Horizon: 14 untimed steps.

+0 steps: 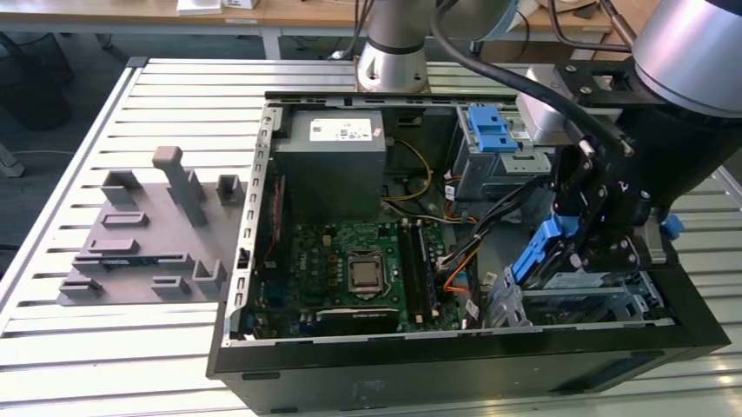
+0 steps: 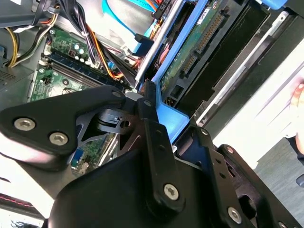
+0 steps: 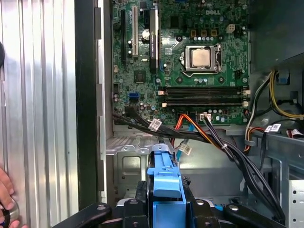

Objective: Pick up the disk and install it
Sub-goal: 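Insert the disk into the insertion slot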

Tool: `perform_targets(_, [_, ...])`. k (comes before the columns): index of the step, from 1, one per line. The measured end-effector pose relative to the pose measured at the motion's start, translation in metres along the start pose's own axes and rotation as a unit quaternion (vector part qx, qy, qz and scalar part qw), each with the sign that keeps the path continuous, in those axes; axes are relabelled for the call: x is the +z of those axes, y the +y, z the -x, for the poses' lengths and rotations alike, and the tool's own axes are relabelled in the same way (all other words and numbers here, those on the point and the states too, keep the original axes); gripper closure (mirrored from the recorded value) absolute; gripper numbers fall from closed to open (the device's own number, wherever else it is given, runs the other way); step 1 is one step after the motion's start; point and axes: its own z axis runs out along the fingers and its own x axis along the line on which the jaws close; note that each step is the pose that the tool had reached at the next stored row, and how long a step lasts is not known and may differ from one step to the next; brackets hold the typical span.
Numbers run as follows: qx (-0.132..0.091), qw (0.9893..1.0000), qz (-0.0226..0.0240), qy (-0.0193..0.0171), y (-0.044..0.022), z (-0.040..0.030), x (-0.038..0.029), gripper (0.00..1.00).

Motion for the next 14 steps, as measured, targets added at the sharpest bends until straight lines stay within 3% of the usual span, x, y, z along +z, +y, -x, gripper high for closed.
perform_targets(14, [0.000,1.0000,0.0000,0.0000,0.0001,-0.0002,0.0148,0.64])
